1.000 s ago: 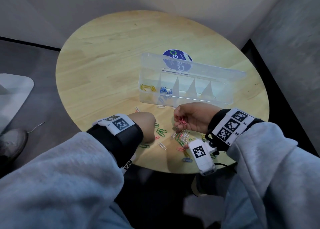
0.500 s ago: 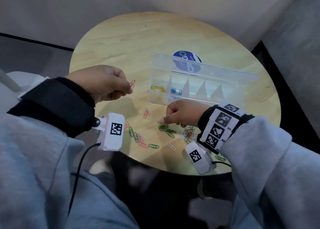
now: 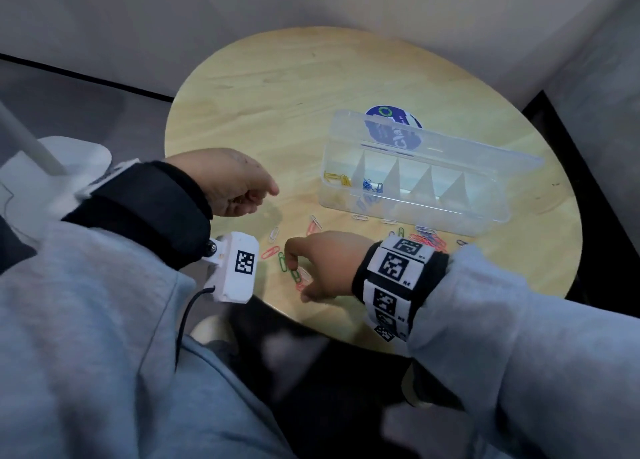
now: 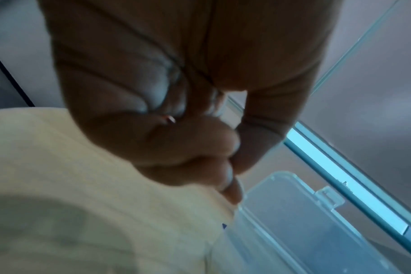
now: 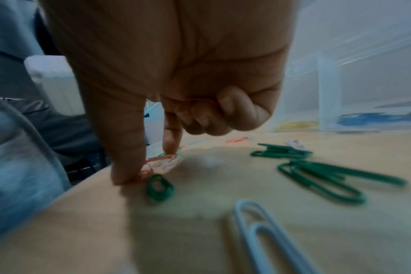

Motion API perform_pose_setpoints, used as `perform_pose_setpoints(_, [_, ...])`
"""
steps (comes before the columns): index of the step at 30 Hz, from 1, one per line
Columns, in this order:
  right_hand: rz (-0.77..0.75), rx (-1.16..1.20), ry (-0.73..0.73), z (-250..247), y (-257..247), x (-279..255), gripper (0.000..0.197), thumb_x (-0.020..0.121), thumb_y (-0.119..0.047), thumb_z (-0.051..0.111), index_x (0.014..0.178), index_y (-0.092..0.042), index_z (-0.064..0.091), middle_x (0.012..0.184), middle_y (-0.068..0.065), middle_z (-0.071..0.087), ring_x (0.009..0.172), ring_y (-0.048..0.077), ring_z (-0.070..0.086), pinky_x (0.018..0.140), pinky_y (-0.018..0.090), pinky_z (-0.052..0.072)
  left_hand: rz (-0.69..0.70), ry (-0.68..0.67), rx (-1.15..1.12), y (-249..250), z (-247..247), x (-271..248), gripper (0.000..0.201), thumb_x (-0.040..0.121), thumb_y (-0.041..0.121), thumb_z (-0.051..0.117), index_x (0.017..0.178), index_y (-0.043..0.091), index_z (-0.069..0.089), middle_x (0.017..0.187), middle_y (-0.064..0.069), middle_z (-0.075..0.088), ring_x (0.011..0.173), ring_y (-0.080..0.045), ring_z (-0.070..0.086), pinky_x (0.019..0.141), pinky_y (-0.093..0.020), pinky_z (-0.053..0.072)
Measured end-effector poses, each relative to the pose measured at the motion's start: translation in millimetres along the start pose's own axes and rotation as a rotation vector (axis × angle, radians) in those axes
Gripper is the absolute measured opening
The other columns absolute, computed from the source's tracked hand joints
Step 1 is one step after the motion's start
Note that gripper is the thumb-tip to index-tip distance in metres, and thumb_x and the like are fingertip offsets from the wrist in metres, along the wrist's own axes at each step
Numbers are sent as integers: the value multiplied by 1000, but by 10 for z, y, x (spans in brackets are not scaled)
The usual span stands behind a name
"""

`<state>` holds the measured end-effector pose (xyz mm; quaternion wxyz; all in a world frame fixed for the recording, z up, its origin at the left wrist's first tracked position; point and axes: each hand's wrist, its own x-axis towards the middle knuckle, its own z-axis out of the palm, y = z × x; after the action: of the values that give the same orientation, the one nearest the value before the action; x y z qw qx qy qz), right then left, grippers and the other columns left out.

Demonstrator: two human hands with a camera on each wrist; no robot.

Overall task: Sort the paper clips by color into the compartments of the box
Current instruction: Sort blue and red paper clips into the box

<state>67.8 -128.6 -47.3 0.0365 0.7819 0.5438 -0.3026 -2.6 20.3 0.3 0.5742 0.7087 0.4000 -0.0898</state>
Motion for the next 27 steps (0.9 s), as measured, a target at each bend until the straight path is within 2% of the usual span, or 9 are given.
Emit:
perform_pose_setpoints(3, [31, 54, 53, -16, 37, 20, 25, 79, -29, 70, 97, -25, 53, 78, -5, 49, 82, 22, 55, 68, 29, 44, -101, 3, 91, -79, 52, 81, 24, 89, -3, 41, 72, 7, 53, 62, -6, 42, 51, -15, 42, 31, -8, 31])
perform_pose_setpoints(5, [52, 67, 72, -40, 83, 22, 25, 79, -31, 70, 99, -25, 56, 82, -6, 48, 83, 21, 53, 71, 30, 46, -122, -2, 143, -111, 72, 140, 20, 87, -1, 44, 70, 7, 51, 64, -6, 46, 52, -15, 42, 31, -8, 30])
perform_pose_setpoints(7, [65, 77, 86, -62, 140, 12, 23, 79, -29, 68, 99, -26, 57, 75, -9, 46, 82, 20, 52, 70, 30, 46, -120, -13, 217, -120, 93, 194, 18, 86, 2, 47, 69, 7, 49, 64, -5, 46, 51, -15, 40, 34, -11, 30])
perform_pose_setpoints(10, [118, 116, 142, -74, 233, -5, 18, 79, -21, 64, 96, -26, 57, 68, -10, 43, 71, 18, 51, 58, 27, 43, -91, -37, 451, -123, 133, 213, 17, 82, 17, 61, 72, 9, 50, 64, -5, 44, 53, -19, 35, 50, -21, 29])
perform_pose_setpoints(13, [174, 144, 198, -84, 291, -30, 22, 78, -22, 65, 93, -28, 51, 68, -9, 46, 59, 15, 49, 49, 24, 39, -60, 6, 810, -147, 192, 182, 22, 72, 34, 71, 79, 14, 65, 74, -2, 60, 69, -21, 53, 65, -26, 41])
perform_pose_setpoints(18, [85, 80, 156, -96, 198, -26, 23, 77, -29, 67, 90, -29, 48, 70, -10, 44, 76, 18, 53, 64, 30, 47, -82, 29, 1022, -161, 391, 196, 18, 70, 24, 72, 85, 15, 71, 78, -1, 61, 72, -21, 53, 60, -24, 39])
perform_pose_setpoints(20, [109, 49, 165, -88, 183, -6, 23, 79, -30, 66, 92, -27, 48, 70, -11, 43, 77, 18, 52, 62, 28, 42, -82, 18, 1073, -180, 432, 220, 16, 73, 24, 71, 86, 15, 70, 80, -2, 60, 73, -21, 53, 62, -26, 39])
perform_pose_setpoints(24, [258, 94, 165, -126, 247, -13, 19, 84, -32, 63, 93, -23, 49, 73, -10, 44, 65, 14, 49, 51, 24, 33, -62, 17, 1111, -224, 453, 259, 10, 77, 23, 69, 79, 15, 64, 79, -3, 59, 72, -23, 52, 63, -27, 39])
perform_pose_setpoints(27, [295, 115, 110, -169, 244, -1, 16, 86, -28, 61, 95, -16, 57, 84, -4, 51, 80, 17, 50, 55, 24, 36, -46, 32, 1114, -216, 468, 260, 7, 77, 20, 68, 78, 15, 63, 79, -4, 58, 71, -23, 52, 62, -26, 39])
